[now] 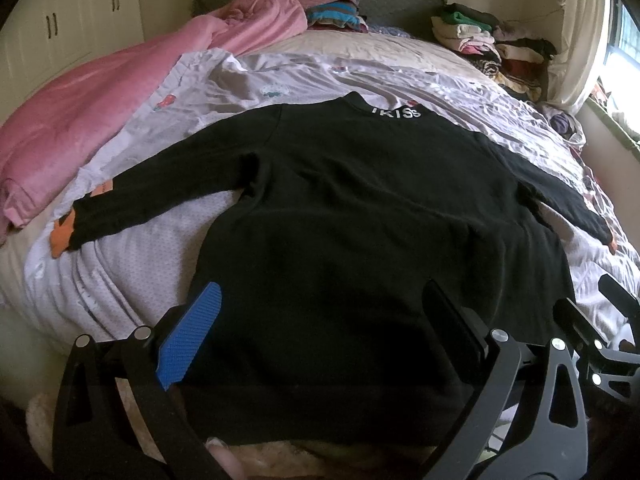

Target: Fold small clothes

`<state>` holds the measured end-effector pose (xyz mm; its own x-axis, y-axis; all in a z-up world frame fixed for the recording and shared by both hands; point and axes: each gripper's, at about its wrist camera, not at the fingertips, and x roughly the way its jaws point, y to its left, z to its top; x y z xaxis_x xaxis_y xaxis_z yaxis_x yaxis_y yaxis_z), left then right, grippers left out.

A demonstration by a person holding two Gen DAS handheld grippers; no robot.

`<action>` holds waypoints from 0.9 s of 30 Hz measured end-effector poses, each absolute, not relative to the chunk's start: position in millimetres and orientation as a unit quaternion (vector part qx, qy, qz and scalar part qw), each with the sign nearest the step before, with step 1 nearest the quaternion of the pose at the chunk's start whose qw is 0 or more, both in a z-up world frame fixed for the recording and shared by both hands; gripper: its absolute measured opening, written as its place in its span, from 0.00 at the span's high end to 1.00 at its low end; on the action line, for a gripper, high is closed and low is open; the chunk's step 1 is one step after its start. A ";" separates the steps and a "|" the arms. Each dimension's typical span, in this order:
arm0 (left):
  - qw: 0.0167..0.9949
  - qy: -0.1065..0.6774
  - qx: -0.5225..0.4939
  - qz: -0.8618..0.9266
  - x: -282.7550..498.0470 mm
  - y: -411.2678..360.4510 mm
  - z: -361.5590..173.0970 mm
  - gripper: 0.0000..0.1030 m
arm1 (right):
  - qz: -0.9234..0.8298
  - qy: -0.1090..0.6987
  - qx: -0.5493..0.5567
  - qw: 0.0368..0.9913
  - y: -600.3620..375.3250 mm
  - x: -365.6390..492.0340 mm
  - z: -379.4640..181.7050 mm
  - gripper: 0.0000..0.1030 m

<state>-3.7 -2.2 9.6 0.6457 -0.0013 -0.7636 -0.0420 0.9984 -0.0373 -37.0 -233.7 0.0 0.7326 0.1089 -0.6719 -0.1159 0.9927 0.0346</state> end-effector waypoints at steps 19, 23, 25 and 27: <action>0.913 0.407 -0.034 0.011 41.6 -14.9 41.3 0.08 | 0.045 0.343 0.019 0.938 -253.9 5.7 25.8 0.04; 0.914 0.405 -0.032 0.008 58.0 -19.4 48.6 0.08 | 0.037 0.346 0.035 0.937 -264.4 20.6 29.8 0.04; 0.914 0.405 -0.030 0.007 64.3 -22.4 50.0 0.08 | 0.030 0.343 0.041 0.938 -269.5 29.3 32.8 0.04; 0.913 0.407 -0.029 0.005 74.9 -25.2 51.4 0.08 | 0.024 0.341 0.044 0.939 -274.1 34.0 34.2 0.04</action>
